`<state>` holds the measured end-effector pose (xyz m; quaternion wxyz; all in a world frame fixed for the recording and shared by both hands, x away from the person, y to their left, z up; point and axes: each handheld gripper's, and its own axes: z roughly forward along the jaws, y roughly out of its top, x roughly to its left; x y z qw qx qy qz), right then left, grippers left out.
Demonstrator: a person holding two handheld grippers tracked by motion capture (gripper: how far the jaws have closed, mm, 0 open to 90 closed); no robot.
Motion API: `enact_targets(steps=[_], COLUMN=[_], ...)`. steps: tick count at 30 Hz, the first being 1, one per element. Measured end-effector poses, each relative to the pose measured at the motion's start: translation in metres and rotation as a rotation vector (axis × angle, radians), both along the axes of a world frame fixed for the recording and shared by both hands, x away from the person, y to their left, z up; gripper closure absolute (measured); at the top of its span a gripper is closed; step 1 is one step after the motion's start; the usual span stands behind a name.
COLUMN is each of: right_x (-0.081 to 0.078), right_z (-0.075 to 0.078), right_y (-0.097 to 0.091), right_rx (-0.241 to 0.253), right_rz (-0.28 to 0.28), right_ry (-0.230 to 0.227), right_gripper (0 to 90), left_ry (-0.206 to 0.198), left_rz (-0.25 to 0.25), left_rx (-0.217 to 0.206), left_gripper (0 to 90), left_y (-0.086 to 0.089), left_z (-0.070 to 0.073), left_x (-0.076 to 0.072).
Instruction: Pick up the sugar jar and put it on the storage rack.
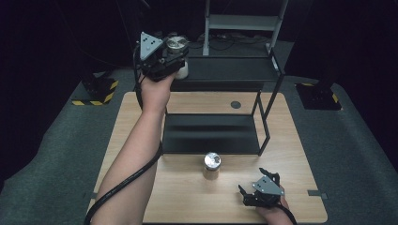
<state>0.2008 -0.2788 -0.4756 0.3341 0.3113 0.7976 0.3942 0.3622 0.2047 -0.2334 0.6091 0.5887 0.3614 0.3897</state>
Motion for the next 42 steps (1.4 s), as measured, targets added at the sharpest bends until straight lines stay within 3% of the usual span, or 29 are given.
enact_targets(steps=[30, 35, 39, 42], right_x=[0.000, 0.000, 0.000, 0.000], right_z=[0.000, 0.000, 0.000, 0.000], right_y=[0.001, 0.001, 0.001, 0.001], right_rx=[-0.004, -0.007, -0.004, -0.006], right_rz=[0.001, 0.002, 0.002, 0.002], right_ry=[-0.001, -0.001, 0.000, -0.001], right_gripper=[0.0, 0.0, 0.0, 0.0], left_ry=[0.003, 0.015, 0.009, 0.025], left_rz=[-0.005, -0.010, -0.002, 0.006], left_rx=[0.018, 0.001, 0.013, 0.006], left_gripper=[33.3, 26.2, 15.6, 4.8], left_y=[-0.003, -0.003, -0.007, -0.010], left_z=[-0.005, -0.004, -0.004, -0.003], left_x=[0.002, 0.002, -0.001, -0.003])
